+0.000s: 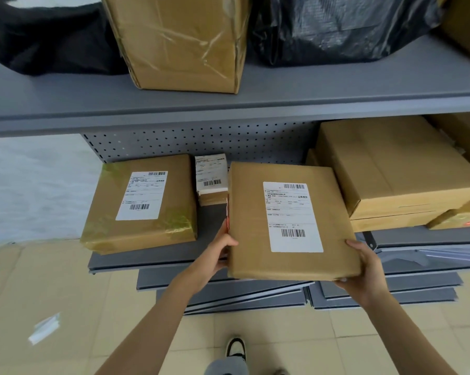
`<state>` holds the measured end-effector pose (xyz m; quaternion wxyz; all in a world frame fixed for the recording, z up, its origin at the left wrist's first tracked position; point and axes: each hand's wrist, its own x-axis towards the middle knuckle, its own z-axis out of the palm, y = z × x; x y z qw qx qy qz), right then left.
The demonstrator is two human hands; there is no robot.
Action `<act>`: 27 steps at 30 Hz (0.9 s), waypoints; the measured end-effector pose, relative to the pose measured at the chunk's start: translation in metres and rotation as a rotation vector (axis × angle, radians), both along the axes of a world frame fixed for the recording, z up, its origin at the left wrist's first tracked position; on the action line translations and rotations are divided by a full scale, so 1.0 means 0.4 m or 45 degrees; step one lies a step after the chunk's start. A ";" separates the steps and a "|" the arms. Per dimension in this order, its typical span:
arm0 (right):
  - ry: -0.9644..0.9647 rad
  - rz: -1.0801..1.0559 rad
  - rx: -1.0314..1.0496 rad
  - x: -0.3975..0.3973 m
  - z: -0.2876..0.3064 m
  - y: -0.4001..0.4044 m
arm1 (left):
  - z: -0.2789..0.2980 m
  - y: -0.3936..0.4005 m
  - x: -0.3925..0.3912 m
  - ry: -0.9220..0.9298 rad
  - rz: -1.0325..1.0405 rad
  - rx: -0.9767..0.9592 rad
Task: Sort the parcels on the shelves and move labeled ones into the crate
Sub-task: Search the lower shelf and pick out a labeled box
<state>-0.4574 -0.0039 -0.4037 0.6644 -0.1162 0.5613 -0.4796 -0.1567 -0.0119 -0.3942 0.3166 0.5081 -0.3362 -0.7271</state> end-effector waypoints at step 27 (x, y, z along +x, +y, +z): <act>0.098 -0.333 0.286 0.123 -0.042 -0.204 | -0.061 -0.180 -0.030 -0.244 0.066 0.289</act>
